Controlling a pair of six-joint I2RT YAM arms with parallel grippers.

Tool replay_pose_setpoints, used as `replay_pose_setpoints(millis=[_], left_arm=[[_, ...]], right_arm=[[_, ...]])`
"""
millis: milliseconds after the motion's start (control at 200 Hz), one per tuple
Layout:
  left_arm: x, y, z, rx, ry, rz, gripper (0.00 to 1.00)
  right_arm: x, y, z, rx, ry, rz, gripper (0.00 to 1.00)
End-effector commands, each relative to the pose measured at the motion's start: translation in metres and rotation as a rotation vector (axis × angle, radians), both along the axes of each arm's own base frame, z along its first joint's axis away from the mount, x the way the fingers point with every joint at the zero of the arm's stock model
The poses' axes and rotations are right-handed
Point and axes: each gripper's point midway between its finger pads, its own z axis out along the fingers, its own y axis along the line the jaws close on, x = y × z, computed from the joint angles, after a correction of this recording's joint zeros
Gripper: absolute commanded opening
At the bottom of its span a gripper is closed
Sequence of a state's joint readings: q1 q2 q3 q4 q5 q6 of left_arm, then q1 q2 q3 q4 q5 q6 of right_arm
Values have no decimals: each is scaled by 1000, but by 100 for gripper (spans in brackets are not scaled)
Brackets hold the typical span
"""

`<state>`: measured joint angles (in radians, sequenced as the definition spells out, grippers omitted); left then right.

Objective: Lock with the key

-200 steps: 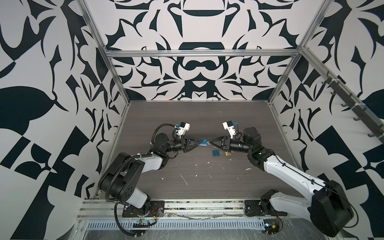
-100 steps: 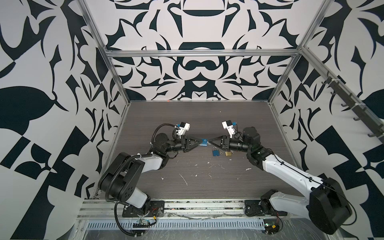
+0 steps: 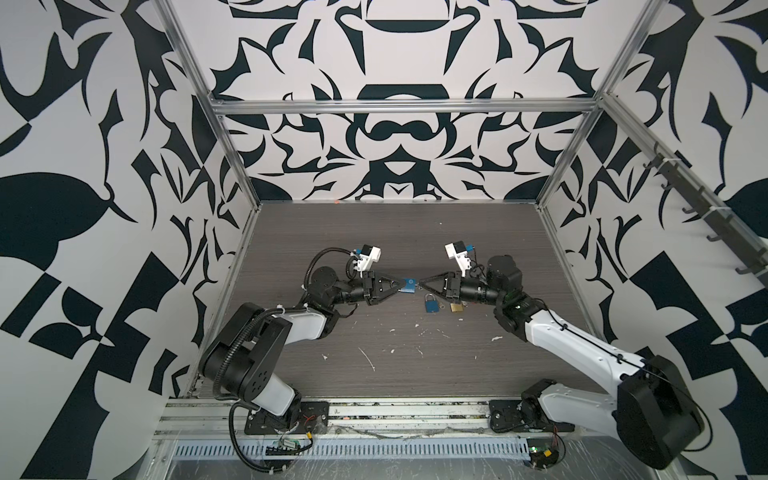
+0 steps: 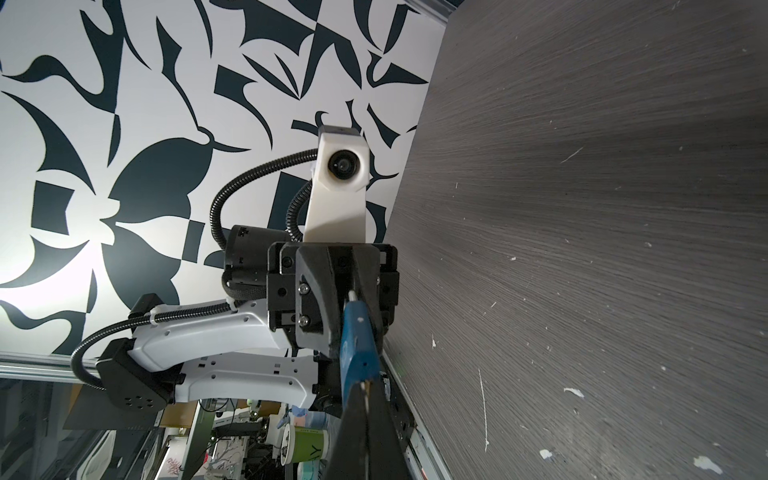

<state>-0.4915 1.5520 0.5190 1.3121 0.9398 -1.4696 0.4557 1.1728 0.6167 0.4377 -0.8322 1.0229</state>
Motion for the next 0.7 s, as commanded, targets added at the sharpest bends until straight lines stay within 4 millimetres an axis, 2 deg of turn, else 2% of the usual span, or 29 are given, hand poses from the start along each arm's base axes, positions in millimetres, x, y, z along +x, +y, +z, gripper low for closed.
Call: replay_pose_setpoints(millis=[0, 205, 405, 485, 590, 695], left_arm=[[1, 0, 10, -26, -52, -3, 0], [3, -1, 10, -28, -49, 4, 0], [7, 0, 7, -20, -47, 6, 0], [9, -1, 4, -7, -56, 13, 0], [16, 5, -15, 78, -66, 118, 0], [22, 18, -41, 279, -69, 217, 0]], right_arm=[[2, -14, 26, 55, -87, -22, 0], [3, -24, 28, 57, -96, -42, 0], [11, -33, 22, 44, -76, -88, 0], [19, -41, 12, -20, -62, -164, 0], [35, -58, -5, -119, -67, -330, 0], [44, -63, -22, -163, -45, -450, 0]])
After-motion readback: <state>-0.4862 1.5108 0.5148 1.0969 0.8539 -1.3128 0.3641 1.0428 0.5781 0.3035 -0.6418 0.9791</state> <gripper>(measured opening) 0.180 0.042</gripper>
